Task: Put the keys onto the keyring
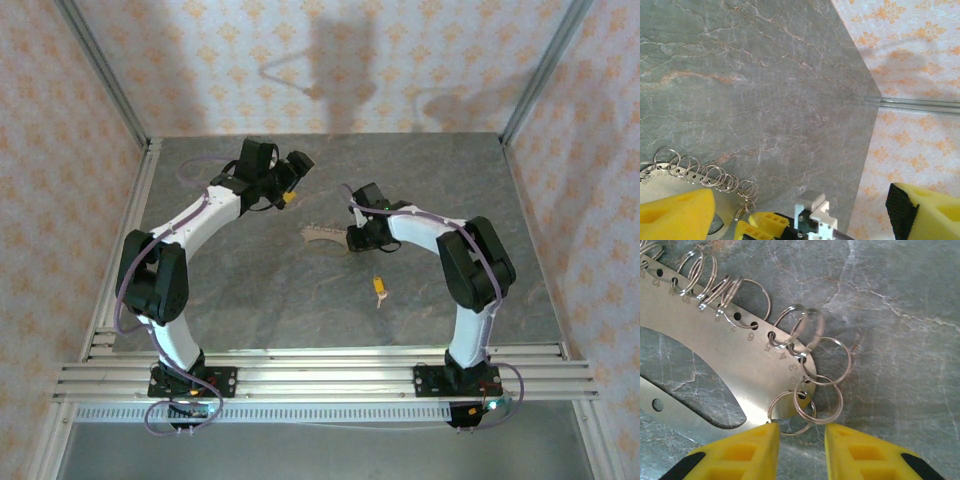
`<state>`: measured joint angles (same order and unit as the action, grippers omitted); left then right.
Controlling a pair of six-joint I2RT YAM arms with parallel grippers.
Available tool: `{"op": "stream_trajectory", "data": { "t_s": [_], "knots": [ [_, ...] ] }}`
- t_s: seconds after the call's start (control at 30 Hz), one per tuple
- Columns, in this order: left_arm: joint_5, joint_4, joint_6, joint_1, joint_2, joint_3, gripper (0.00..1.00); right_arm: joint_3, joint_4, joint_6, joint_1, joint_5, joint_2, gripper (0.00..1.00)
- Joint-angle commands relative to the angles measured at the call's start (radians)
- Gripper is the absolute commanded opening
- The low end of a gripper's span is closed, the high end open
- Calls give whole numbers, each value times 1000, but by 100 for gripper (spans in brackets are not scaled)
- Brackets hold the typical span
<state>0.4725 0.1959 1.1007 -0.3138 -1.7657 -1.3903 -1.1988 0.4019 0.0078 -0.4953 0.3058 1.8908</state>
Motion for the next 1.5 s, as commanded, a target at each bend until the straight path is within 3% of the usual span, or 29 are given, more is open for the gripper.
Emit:
{"op": "stream_trajectory", "data": {
  "t_s": [0.0,0.23,0.33,0.67,1.47],
  "knots": [
    [20,-43,10,9,2,4,90,-27,25,-21,-6,-30,18,29],
    [26,-57,17,9,-15,1,90,-47,32,-32,-6,-51,26,25],
    [28,-61,18,10,-17,2,90,-44,36,-39,-6,-44,10,31],
    [29,-71,20,10,-12,4,91,2,26,-22,-16,-64,-69,33],
    [29,-78,27,10,-9,14,90,-48,49,-72,-65,-181,20,35]
  ]
}}
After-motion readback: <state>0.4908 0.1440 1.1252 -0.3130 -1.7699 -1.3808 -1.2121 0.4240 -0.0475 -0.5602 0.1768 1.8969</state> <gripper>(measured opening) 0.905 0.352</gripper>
